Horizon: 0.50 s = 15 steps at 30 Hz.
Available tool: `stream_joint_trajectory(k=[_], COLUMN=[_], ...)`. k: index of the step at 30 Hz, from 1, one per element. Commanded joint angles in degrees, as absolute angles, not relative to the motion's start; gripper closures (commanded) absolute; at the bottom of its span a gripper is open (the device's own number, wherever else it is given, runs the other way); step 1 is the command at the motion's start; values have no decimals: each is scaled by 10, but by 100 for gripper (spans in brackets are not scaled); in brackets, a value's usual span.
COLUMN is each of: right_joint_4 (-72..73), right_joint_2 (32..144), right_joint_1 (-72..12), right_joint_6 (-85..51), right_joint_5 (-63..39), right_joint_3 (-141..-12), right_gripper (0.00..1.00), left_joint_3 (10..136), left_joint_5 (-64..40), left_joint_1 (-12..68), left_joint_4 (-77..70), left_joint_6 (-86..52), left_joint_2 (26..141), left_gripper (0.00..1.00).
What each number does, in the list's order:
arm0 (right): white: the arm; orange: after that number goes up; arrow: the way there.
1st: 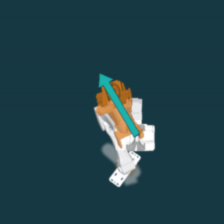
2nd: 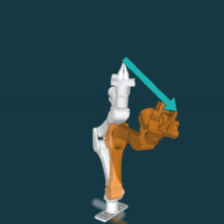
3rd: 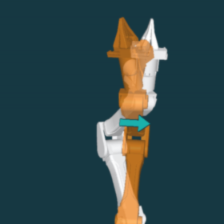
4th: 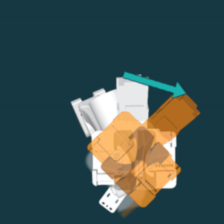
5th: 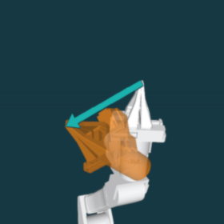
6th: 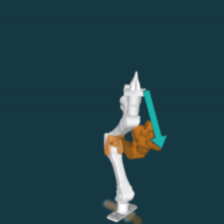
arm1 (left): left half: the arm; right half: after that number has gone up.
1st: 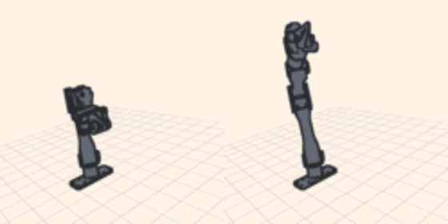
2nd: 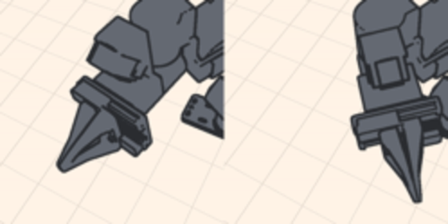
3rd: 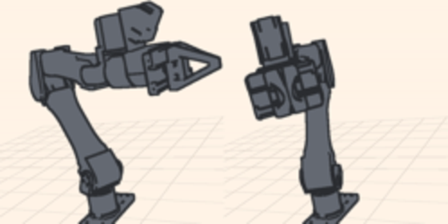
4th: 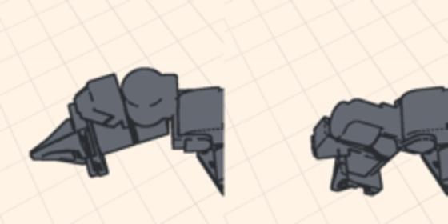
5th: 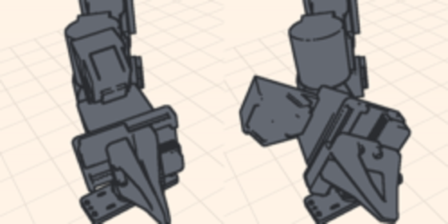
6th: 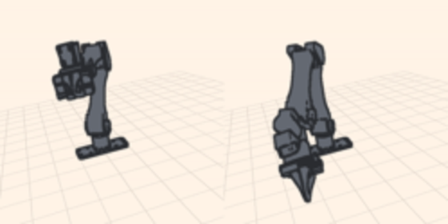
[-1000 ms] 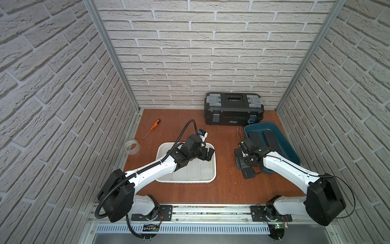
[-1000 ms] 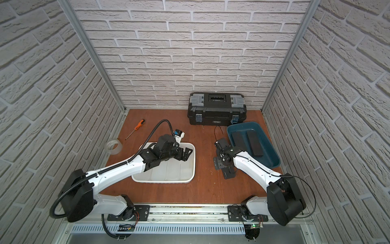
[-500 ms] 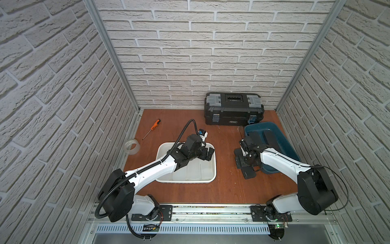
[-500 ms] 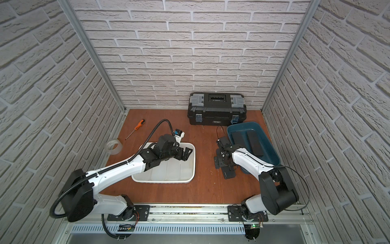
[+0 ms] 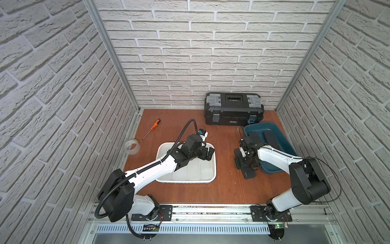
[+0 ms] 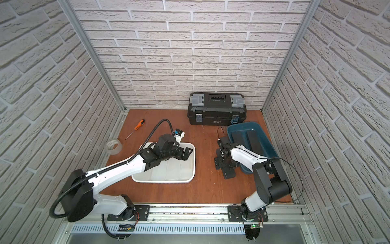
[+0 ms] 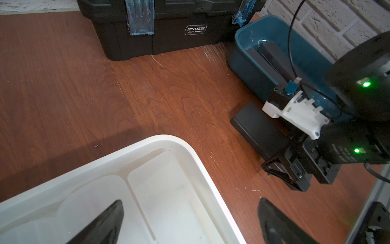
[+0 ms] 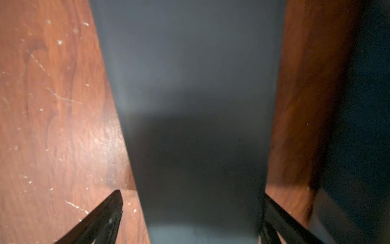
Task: Place the pencil cases by color into the storage box
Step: Pick up the pencil case from the center of the board.
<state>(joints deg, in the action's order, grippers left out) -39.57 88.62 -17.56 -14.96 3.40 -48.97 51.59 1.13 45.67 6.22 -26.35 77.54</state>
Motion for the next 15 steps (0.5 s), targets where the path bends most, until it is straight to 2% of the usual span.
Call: stream_joint_trajectory(k=[1,10,15], right_joint_4=[-390,-390,-393], right_joint_2=[885,907,914], right_joint_1=[-174,-175,-175], right_joint_6=[-142,-141,-141], right_joint_5=[18,1,9], right_joint_3=[-503,-513,-514], right_gripper=[6,15,16], left_joint_3=[534,530,527], left_joint_5=[15,16,16], left_joint_1=[460,460,460], left_joint_4=[58,57,55], left_joint_6=[-251,-252,-252], left_joint_2=[766,764,763], left_gripper=[2,2,2])
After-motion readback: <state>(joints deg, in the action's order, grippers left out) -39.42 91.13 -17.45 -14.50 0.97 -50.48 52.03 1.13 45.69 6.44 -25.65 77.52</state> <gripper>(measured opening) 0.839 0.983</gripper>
